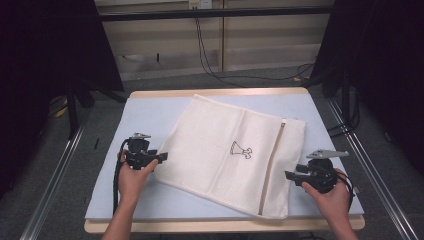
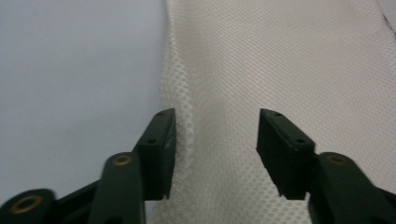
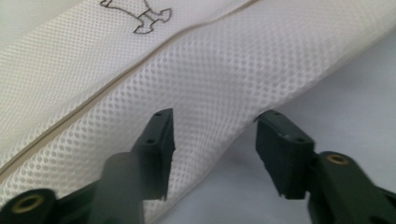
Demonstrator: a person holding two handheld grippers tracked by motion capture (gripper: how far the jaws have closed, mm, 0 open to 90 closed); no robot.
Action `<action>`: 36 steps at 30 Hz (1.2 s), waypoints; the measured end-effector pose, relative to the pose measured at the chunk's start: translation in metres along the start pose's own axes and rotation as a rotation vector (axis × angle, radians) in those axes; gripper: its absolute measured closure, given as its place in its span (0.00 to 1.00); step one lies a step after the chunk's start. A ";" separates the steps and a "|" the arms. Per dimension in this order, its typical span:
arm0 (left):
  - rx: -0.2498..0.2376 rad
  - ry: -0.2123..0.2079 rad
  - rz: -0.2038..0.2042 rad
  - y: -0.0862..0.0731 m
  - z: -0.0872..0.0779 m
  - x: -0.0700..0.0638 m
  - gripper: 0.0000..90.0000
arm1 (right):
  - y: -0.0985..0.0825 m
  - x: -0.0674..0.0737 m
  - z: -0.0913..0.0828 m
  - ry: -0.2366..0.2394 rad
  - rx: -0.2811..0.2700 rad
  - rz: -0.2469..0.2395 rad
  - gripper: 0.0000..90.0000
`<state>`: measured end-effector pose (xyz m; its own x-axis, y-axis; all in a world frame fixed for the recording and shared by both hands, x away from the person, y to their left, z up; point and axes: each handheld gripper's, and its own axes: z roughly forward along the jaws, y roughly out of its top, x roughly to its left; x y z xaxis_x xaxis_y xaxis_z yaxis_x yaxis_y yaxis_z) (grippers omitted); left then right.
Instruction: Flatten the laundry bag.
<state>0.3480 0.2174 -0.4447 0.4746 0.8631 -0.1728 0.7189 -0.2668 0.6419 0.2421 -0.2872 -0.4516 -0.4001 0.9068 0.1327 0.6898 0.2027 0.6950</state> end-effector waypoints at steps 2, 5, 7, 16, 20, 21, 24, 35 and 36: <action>0.010 -0.011 0.019 -0.003 -0.002 -0.004 0.48 | 0.002 -0.001 -0.006 -0.020 -0.036 -0.006 0.44; 0.039 0.002 0.085 -0.005 -0.005 -0.014 0.38 | 0.007 0.000 -0.013 -0.080 -0.067 -0.018 0.33; 0.029 -0.019 0.085 -0.006 -0.007 -0.018 0.36 | 0.012 0.004 -0.015 -0.101 -0.087 -0.029 0.31; 0.034 0.016 0.108 -0.008 -0.017 -0.021 0.29 | 0.023 0.024 0.006 -0.033 -0.044 -0.171 0.31; 0.021 -0.050 0.096 -0.012 -0.020 -0.022 0.29 | 0.021 0.039 0.028 0.029 0.035 -0.236 0.37; 0.024 -0.049 0.105 -0.013 -0.020 -0.022 0.30 | 0.020 0.043 0.035 0.027 0.054 -0.245 0.37; 0.004 -0.088 0.077 -0.015 -0.020 -0.025 0.32 | 0.018 0.047 0.049 0.040 0.094 -0.264 0.37; -0.010 -0.186 0.143 -0.023 -0.008 -0.053 0.33 | 0.017 0.050 0.055 0.026 0.128 -0.215 0.52; 0.016 -0.211 0.149 -0.024 -0.005 -0.056 0.33 | 0.018 0.052 0.055 0.021 0.136 -0.207 0.52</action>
<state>0.3014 0.1772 -0.4470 0.6700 0.7056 -0.2306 0.6404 -0.3924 0.6603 0.2672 -0.2163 -0.4714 -0.5530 0.8331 0.0129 0.6658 0.4326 0.6079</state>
